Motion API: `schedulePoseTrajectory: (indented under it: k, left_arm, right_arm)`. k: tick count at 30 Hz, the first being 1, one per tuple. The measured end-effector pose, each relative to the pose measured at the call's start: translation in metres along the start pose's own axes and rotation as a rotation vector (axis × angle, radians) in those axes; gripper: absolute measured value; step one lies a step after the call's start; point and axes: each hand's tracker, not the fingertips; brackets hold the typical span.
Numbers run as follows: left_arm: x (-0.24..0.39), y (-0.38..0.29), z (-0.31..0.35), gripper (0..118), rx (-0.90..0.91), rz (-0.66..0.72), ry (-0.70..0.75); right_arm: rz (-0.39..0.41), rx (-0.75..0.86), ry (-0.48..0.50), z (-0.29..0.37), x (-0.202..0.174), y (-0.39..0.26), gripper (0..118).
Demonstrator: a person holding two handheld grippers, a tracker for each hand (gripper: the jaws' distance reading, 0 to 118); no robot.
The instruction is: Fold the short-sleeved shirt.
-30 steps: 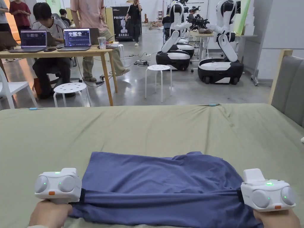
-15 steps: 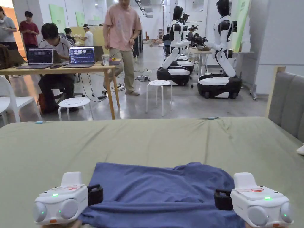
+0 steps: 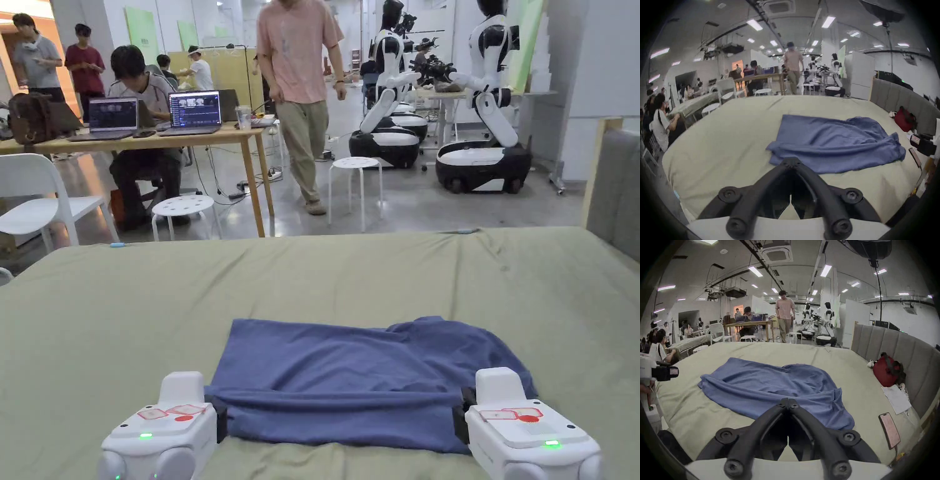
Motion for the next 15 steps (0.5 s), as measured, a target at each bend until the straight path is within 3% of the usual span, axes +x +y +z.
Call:
schedulePoseTrajectory:
  k: [8, 9, 10, 11, 15]
  left_arm:
    - [-0.046, -0.007, -0.036, 0, -0.130, 0.091, 0.026]
    - [-0.044, -0.006, -0.042, 11, -0.126, 0.103, 0.023]
    - [-0.043, -0.004, -0.049, 32, -0.124, 0.107, 0.021]
    - [-0.042, -0.001, -0.058, 64, -0.124, 0.109, 0.020]
    - [-0.039, 0.005, -0.102, 83, -0.161, 0.116, 0.008]
  right_arm:
    - [0.048, -0.036, 0.014, -0.015, -0.010, -0.004, 0]
    - [0.046, -0.039, 0.010, -0.017, -0.011, -0.006, 0]
    - [0.040, -0.046, 0.009, -0.019, -0.012, -0.008, 0]
    - [0.030, -0.057, 0.010, -0.023, -0.011, -0.010, 0]
    - [-0.038, -0.073, 0.001, -0.029, -0.004, -0.012, 0]
